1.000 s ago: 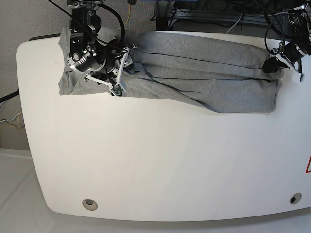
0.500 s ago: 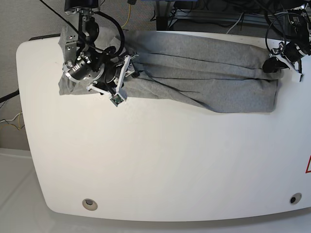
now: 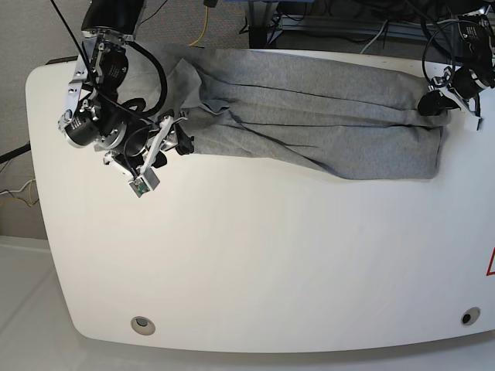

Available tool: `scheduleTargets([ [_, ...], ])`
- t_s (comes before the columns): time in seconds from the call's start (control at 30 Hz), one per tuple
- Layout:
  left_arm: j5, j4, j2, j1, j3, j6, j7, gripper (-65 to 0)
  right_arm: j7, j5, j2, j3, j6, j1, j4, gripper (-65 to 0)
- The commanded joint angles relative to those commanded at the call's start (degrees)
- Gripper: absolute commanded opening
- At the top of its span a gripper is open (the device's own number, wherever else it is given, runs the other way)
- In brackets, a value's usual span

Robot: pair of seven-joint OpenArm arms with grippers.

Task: Fold the T-shirt properly
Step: 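Flatten the strip end with the right gripper, spreading the printed fabric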

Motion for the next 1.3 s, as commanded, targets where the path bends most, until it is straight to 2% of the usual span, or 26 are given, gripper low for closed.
scheduleTargets([
  [0.1,0.0,0.0,0.0,0.0,0.0,0.0,0.0,-54.1,0.0,0.0,1.0,0.0,0.0,-2.2,0.0,-32.2],
  [0.17,0.0,0.0,0.0,0.0,0.0,0.0,0.0,-54.1,0.3,0.0,1.2,0.0,0.0,-3.7,0.1,-36.0],
  [0.23,0.0,0.0,0.0,0.0,0.0,0.0,0.0,-54.1,1.6,-0.1,1.7,0.0,0.0,-5.1,0.1,-42.8],
  [0.37,0.0,0.0,0.0,0.0,0.0,0.0,0.0,-54.1,2.9,-0.1,2.5,-0.1,0.0,-7.4,0.0,-62.6],
  [0.4,0.0,0.0,0.0,0.0,0.0,0.0,0.0,-54.1,2.9,-0.1,2.5,-0.1,0.0,-7.6,0.0,-65.0],
  [0.6,0.0,0.0,0.0,0.0,0.0,0.0,0.0,-54.1,2.9,-0.1,2.6,-0.2,0.0,-9.4,0.0,-61.7],
  [0.87,0.0,0.1,0.0,0.0,0.0,0.0,0.0,-54.1,3.0,-0.1,2.4,-0.4,0.0,-10.0,-0.2,-62.6],
  [1.1,0.0,0.1,0.0,0.0,0.0,0.0,0.0,-54.1,4.5,-0.2,2.3,-3.4,-0.09,-10.0,-0.2,-62.6],
  [1.17,0.0,0.1,0.0,0.0,0.0,0.0,0.0,-54.1,4.9,-0.2,2.3,-4.6,-0.97,-10.1,-0.2,-62.6],
  [1.3,0.0,0.1,0.0,0.0,-0.1,0.0,0.0,-54.1,5.3,-0.2,2.3,-7.2,-4.48,-10.1,-0.3,-62.6],
])
